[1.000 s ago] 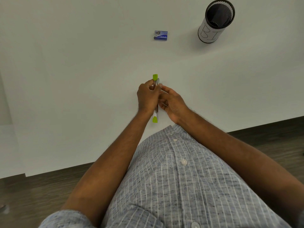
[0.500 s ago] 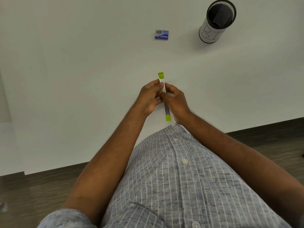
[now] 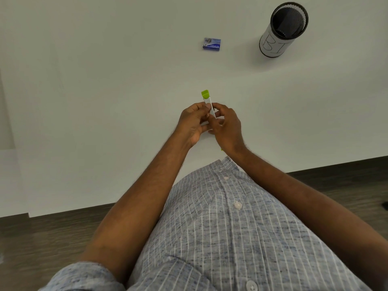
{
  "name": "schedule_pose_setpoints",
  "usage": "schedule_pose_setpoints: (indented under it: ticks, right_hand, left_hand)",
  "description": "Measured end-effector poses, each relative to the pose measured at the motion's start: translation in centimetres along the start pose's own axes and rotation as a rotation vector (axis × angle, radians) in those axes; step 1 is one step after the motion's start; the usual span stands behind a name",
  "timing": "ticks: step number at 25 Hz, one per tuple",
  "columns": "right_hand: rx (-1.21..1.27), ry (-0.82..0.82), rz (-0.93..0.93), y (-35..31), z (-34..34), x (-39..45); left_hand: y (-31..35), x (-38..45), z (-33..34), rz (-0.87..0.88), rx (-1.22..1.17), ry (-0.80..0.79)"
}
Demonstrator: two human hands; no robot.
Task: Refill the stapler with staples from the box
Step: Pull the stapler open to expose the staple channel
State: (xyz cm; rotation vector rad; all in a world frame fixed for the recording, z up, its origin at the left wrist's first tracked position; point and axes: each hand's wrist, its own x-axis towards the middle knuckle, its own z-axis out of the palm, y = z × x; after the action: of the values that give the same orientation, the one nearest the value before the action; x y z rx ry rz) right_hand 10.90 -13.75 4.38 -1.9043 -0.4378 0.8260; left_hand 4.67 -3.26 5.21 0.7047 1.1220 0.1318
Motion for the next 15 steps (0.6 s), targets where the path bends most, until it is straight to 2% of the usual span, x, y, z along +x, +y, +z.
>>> schedule_pose_setpoints:
  ticks: [8,15]
  right_hand:
    - [-0.272,-0.047,-0.122,0.1,-0.5,0.2]
    - [-0.469,-0.056,-0.186,-0.5,-0.8,1.1]
  left_hand:
    - [0.6,0.2,-0.8,0.094,0.192,-0.012]
    - [-0.2,0.3,-0.8,0.073,0.035,0.006]
